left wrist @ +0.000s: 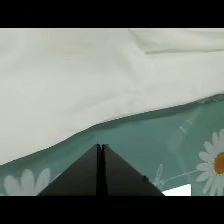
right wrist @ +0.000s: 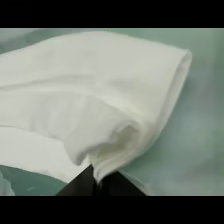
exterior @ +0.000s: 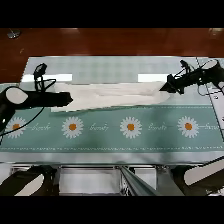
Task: Fold the shirts.
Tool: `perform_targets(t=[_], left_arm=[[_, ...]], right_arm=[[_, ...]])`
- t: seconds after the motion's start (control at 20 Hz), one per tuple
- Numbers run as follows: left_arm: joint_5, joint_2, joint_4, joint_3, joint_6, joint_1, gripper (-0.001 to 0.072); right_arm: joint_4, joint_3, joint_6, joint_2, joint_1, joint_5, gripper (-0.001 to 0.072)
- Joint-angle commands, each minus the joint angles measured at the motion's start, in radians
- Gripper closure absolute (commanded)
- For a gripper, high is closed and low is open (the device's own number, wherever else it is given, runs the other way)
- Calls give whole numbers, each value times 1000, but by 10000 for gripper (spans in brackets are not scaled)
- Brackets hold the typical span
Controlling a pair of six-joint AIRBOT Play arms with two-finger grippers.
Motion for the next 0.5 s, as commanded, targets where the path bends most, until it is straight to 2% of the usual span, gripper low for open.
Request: perform_targets(t=[0.0, 0.25, 0.45], left_arm=[[-17, -77, -94, 101, 69, -84, 681], [68, -284, -77, 300, 66, -293, 683], [63, -601, -24, 558, 21, -499, 683]], right_arm=[[-36, -50, -24, 161, -19, 10, 682], [-48, -321, -40, 523, -129, 0, 682], [-46, -499, -35, 793, -190, -18, 682]])
